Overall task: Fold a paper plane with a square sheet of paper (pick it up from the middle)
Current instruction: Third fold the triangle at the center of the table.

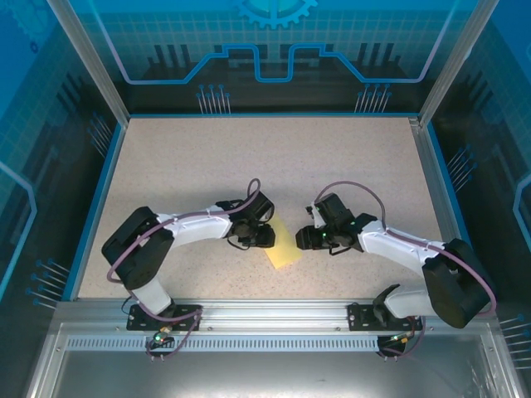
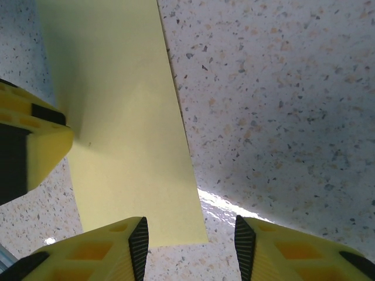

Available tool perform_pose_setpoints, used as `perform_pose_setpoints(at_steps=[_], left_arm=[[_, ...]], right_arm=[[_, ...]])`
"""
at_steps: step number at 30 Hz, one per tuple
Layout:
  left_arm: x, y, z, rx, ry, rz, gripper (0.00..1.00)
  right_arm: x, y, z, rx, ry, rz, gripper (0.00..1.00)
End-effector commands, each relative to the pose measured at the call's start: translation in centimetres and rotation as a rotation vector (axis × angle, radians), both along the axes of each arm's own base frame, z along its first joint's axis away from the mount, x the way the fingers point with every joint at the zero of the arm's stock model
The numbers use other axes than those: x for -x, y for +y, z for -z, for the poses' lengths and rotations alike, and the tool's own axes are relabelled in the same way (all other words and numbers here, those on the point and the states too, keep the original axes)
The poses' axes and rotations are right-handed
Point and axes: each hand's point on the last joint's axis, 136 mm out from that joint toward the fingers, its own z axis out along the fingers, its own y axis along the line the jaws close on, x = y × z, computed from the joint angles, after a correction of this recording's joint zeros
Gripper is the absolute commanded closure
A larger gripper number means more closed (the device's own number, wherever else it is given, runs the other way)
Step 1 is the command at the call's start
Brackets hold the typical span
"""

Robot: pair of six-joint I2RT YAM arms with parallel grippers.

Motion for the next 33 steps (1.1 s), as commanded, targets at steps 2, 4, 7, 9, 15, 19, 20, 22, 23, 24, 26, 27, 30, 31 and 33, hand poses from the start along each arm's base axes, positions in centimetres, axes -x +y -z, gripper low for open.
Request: perform_pose_setpoints(at_steps=[2, 4, 7, 9, 15, 19, 20, 22, 23, 24, 26, 27, 30, 31, 33], left_arm=[[0.1, 0.6, 1.0, -0.076, 0.009, 0.006, 0.71], [0.1, 0.6, 1.5, -0.088, 0.015, 0.012, 0.71], [-0.1, 0.7, 2.0, -0.107, 0.019, 0.018, 0.71], [-0.3, 1.0, 2.2, -0.125, 0.013, 0.02, 0.72], [-0.9, 1.0, 2.3, -0.128, -0.012, 0.041, 0.73], [-1.2, 0.9, 2.2, -0.108, -0.022, 0.069, 0.75], [-1.2, 0.8, 2.2, -0.106, -0.024, 0.08, 0.75], [-1.3, 0.9, 2.1, -0.112, -0.029, 0.098, 0.75], [-1.3, 1.0, 2.1, -0.114, -0.029, 0.103, 0.75], [-1.4, 1.0, 2.1, -0.108, -0.029, 0.103, 0.75], [-1.6, 1.3, 2.2, -0.09, -0.022, 0.097, 0.76], [-1.5, 1.3, 2.4, -0.084, -0.016, 0.097, 0.76], [-1.5, 1.4, 2.5, -0.075, -0.006, 0.102, 0.76], [-1.4, 1.4, 2.6, -0.073, -0.002, 0.105, 0.76], [-1.3, 1.4, 2.7, -0.071, 0.003, 0.108, 0.76]], right_arm=[[0.2, -0.1, 0.0, -0.036, 0.0, -0.003, 0.54], [0.2, 0.0, 0.1, -0.045, 0.001, -0.002, 0.54], [0.4, 0.2, 0.4, -0.06, 0.016, -0.003, 0.54], [0.5, 0.4, 0.6, -0.072, 0.022, -0.003, 0.54], [0.3, 1.4, 0.6, -0.15, 0.037, 0.007, 0.52], [0.1, 1.5, 1.2, -0.157, 0.056, 0.01, 0.5], [0.1, 1.6, 1.3, -0.156, 0.061, 0.01, 0.5], [0.0, 1.7, 1.6, -0.159, 0.071, 0.014, 0.5], [0.0, 1.7, 1.7, -0.159, 0.077, 0.016, 0.5], [0.0, 1.6, 1.9, -0.154, 0.081, 0.018, 0.5], [0.1, 1.3, 2.2, -0.131, 0.088, 0.024, 0.5], [0.1, 1.2, 2.3, -0.133, 0.089, 0.026, 0.5], [0.5, 1.7, 2.3, -0.164, 0.107, 0.019, 0.5], [0.6, 1.8, 2.3, -0.17, 0.115, 0.019, 0.5], [0.9, 2.0, 2.3, -0.182, 0.127, 0.015, 0.5]])
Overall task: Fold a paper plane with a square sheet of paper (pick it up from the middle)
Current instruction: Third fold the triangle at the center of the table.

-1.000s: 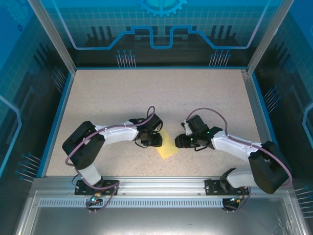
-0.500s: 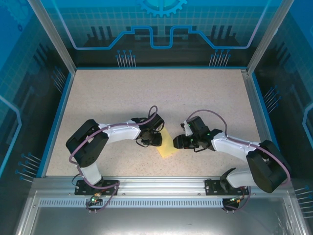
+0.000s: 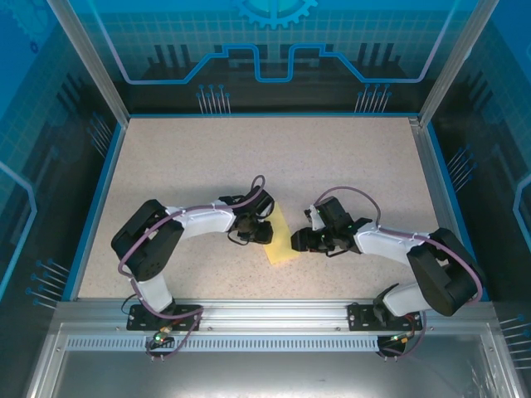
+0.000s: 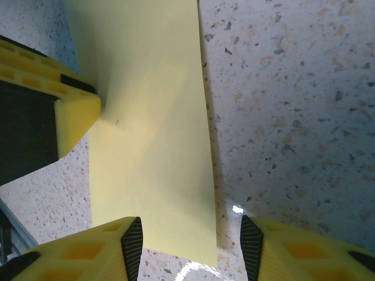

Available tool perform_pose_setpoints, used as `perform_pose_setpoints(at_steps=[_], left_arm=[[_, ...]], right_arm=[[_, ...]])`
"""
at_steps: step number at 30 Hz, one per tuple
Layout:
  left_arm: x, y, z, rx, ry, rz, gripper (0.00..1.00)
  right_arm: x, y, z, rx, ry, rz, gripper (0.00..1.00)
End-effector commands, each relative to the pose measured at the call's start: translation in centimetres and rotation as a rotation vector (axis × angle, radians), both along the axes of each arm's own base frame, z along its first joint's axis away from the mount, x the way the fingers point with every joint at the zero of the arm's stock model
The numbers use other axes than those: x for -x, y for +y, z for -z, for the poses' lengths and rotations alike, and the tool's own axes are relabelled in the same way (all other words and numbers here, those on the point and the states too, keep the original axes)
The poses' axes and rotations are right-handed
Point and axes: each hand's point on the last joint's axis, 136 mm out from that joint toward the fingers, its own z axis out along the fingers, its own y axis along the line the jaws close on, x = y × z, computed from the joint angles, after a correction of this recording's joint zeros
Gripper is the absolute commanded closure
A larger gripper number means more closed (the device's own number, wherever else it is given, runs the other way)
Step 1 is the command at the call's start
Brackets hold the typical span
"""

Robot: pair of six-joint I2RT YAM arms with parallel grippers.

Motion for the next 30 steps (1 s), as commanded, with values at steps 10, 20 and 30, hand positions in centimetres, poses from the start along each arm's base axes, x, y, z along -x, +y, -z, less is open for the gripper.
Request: perform_pose_setpoints(at_steps=[10, 20, 30], left_arm=[[1.3, 0.8, 2.5, -0.014, 0.074, 0.024, 0.76], [1.7, 1.2, 3.2, -0.011, 0.09, 0.016, 0.76], [1.7, 1.2, 3.0, -0.003, 0.087, 0.022, 0.75]], right_arm=[[1.9, 0.2, 0.8, 0.0, 0.073, -0.013, 0.49], [1.8, 0.9, 0.1, -0.057, 0.067, 0.015, 0.5], [0.7, 1.3, -1.6, -0.168, 0.039, 0.069, 0.58]])
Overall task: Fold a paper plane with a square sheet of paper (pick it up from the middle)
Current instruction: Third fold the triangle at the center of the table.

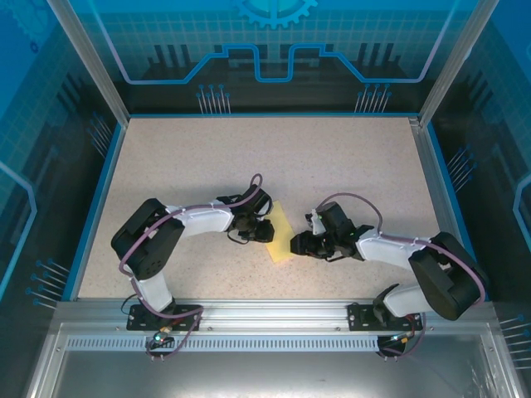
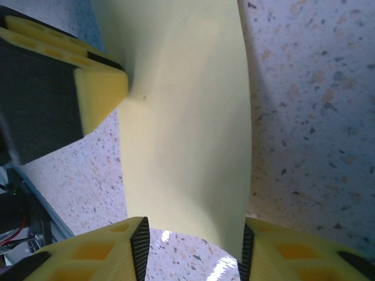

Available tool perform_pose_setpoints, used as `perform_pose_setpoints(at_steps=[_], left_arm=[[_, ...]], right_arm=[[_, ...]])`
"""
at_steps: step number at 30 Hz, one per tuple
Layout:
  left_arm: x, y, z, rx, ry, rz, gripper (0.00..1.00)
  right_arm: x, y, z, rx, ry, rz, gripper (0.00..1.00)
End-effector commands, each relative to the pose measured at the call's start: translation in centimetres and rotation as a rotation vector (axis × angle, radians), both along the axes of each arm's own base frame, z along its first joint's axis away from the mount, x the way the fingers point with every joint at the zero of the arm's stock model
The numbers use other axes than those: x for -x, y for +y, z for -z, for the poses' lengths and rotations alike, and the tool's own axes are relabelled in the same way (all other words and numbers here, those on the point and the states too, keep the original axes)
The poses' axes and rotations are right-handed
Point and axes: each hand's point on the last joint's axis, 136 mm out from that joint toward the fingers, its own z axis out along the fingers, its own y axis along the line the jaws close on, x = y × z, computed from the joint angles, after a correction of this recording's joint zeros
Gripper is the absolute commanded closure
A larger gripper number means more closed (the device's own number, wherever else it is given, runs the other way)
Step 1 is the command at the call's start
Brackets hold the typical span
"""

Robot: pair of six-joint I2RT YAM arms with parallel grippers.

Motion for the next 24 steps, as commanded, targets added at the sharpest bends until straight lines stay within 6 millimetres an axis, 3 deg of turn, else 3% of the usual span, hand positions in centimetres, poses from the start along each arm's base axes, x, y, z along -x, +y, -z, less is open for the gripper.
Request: perform_pose_setpoints(at_steps=[1, 11, 24], left_arm=[[2.1, 1.8, 2.7, -0.071, 0.078, 0.023, 0.75], [1.8, 1.3, 2.1, -0.045, 0.071, 0.029, 0.75], [1.5, 0.4, 1.3, -0.001, 0.07, 0.032, 0.75]], right_arm=[[-0.6, 0.3, -1.4, -0.06, -0.019, 0.023, 0.6], [-1.1, 0.7, -2.3, -0.087, -0.038, 0.027, 0.83], [-1.9, 3.1, -3.4, -0.124, -0.074, -0.037, 0.97]])
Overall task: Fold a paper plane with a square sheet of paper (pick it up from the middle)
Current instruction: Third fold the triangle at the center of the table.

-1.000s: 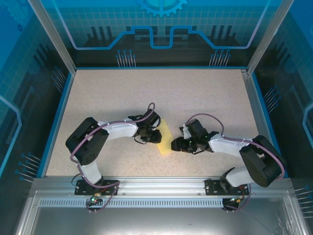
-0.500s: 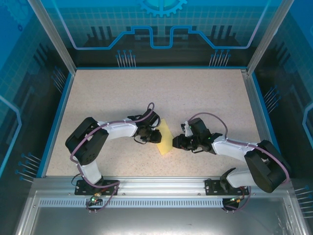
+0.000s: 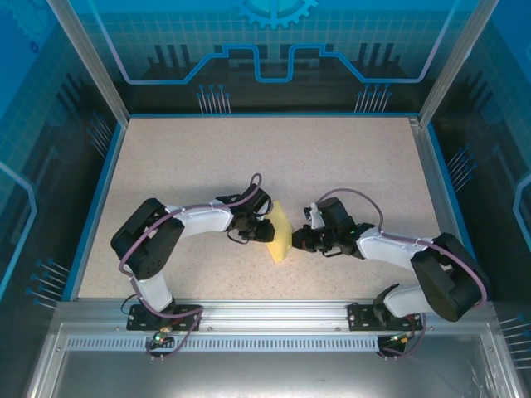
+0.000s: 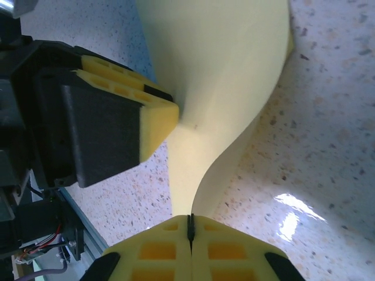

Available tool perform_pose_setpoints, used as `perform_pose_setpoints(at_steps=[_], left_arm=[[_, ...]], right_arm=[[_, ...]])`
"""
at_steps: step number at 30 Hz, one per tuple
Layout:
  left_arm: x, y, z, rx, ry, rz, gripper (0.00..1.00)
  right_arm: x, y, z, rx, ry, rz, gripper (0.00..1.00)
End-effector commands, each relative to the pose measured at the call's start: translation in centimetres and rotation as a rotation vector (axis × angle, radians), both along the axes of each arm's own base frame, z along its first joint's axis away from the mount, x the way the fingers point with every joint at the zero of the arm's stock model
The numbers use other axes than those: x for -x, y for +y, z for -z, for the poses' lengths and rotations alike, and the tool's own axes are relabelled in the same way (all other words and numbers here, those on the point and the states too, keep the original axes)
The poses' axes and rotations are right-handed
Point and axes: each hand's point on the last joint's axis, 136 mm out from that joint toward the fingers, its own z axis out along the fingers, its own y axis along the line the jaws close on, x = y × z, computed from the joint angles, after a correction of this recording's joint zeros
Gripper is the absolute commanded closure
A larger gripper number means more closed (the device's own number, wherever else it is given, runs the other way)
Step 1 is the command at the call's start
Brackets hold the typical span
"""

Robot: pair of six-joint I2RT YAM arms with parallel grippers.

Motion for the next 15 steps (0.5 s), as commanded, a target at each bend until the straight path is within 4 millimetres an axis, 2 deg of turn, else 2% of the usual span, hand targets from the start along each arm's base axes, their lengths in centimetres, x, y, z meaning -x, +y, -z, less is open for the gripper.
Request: perform_pose_setpoints(at_steps=[1, 8, 15], left_arm=[[1.4, 0.7, 1.4, -0.021, 0.062, 0.027, 0.75], [1.2, 0.6, 0.6, 0.027, 0.061, 0.017, 0.75], [0.7, 0.7, -0.8, 0.113, 0.064, -0.005, 0.75]], right_arm=[[-0.6, 1.9, -1.5, -0.049, -0.045, -0.051, 0.97], [-1.0, 3.7, -1.3, -0.059, -0.049, -0.083, 0.98], [-1.2, 4.5, -0.3, -0.04, -0.037, -0.103, 0.98]])
